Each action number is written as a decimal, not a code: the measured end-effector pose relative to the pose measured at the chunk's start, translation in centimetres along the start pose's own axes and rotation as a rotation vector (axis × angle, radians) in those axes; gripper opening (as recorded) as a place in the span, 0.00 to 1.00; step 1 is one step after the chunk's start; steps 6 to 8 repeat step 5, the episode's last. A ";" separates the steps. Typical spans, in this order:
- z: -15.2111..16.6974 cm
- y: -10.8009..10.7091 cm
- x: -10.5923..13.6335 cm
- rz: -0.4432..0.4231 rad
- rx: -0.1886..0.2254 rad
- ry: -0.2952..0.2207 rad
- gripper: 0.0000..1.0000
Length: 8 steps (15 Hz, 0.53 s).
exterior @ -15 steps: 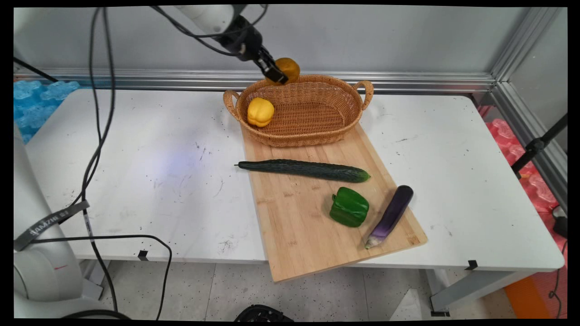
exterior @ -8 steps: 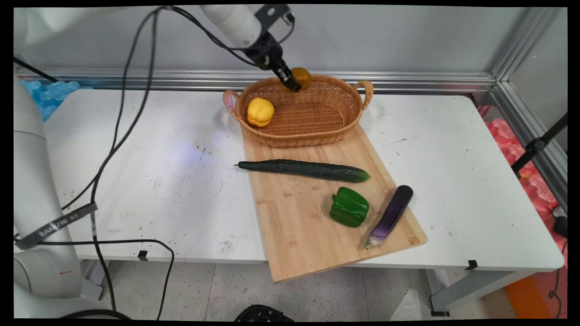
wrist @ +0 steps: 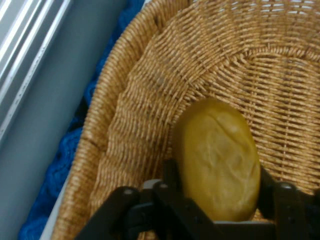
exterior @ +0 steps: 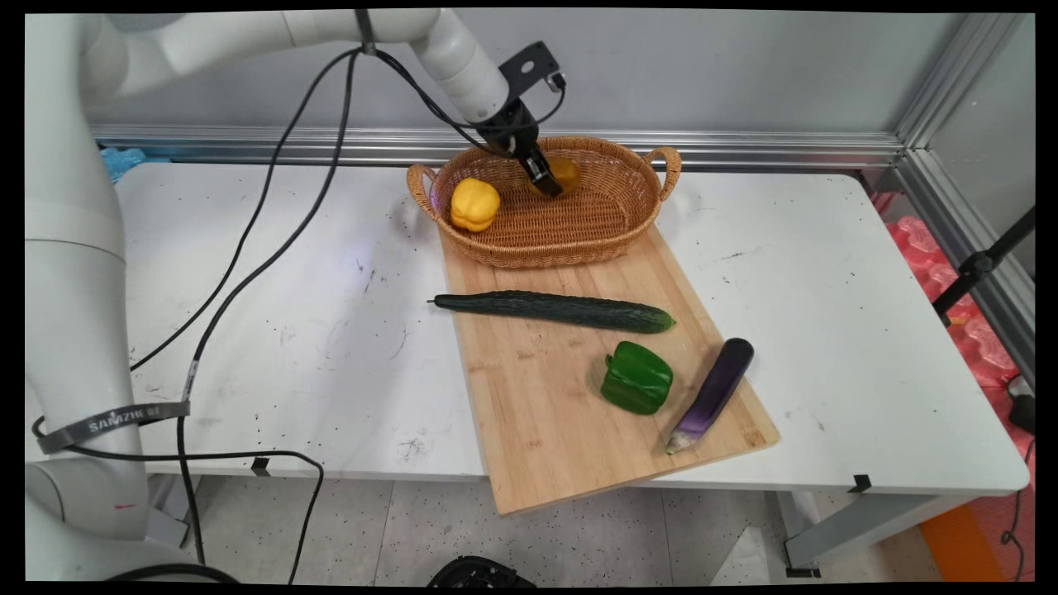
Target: Place the picked object in the vegetable basket
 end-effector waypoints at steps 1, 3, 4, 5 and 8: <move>0.4 0.0 0.1 0.008 -0.002 -0.003 1.00; 0.8 -0.2 0.1 0.022 -0.001 -0.006 1.00; 0.8 -0.2 0.0 0.030 0.000 -0.006 1.00; 0.7 -0.3 -0.1 0.038 0.001 -0.006 1.00; 0.7 -0.3 -0.1 0.038 0.001 -0.006 1.00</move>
